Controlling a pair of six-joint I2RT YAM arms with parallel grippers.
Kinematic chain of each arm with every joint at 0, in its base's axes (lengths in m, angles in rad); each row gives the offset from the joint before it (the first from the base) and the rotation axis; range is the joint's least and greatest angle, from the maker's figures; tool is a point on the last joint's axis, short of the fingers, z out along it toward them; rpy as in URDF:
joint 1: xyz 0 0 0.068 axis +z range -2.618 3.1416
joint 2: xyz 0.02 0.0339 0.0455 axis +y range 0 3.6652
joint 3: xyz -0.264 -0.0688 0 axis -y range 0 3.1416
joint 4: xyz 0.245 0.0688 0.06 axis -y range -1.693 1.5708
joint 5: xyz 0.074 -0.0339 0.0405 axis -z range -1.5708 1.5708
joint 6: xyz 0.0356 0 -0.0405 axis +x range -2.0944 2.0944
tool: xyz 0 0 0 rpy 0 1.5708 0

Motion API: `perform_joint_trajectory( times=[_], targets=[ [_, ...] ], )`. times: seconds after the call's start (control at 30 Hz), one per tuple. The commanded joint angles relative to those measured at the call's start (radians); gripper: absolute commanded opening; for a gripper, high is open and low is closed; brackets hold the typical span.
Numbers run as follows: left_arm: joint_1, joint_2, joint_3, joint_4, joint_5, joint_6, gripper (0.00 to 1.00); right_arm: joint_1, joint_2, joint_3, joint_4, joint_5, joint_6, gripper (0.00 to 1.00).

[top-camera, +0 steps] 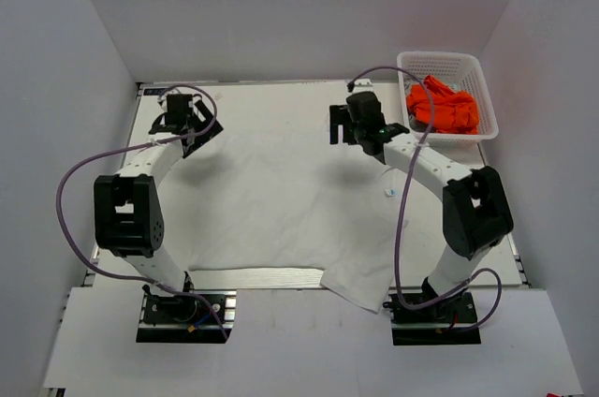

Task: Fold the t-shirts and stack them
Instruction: Flatten out the tshirt

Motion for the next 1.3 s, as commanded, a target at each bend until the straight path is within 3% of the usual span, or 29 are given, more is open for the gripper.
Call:
perform_joint_trajectory(
  times=[0.0, 0.2, 0.5, 0.73, 0.97, 1.03, 1.13, 1.27],
  targets=[
    [-0.026, -0.024, -0.070, 0.043, 0.120, 0.039, 0.99, -0.008, -0.056, -0.141, -0.101, -0.076, 0.159, 0.90],
    [-0.072, 0.074, -0.053, 0.052, 0.146, 0.039, 0.99, -0.035, -0.084, -0.296, -0.117, -0.076, 0.179, 0.90],
    [-0.048, 0.319, 0.132, -0.098, 0.060, 0.017, 0.99, -0.090, 0.095, -0.213, -0.032, -0.151, 0.101, 0.90],
    [-0.039, 0.523, 0.372, -0.213, -0.005, 0.016, 0.99, -0.126, 0.323, 0.067, -0.048, -0.147, 0.061, 0.90],
    [-0.017, 0.733, 0.812, -0.334, -0.003, 0.026, 0.99, -0.161, 0.483, 0.374, -0.086, -0.208, 0.000, 0.90],
    [-0.008, 0.744, 0.899, -0.350, 0.011, 0.036, 0.99, -0.160, 0.494, 0.453, -0.097, -0.231, -0.031, 0.90],
    [-0.008, 0.694, 0.909, -0.336, 0.044, 0.072, 0.99, -0.158, 0.487, 0.489, -0.108, -0.256, -0.060, 0.90],
    [-0.008, 0.530, 0.819, -0.325, 0.035, 0.072, 0.99, -0.146, 0.343, 0.371, -0.043, -0.265, -0.079, 0.90]
  ],
)
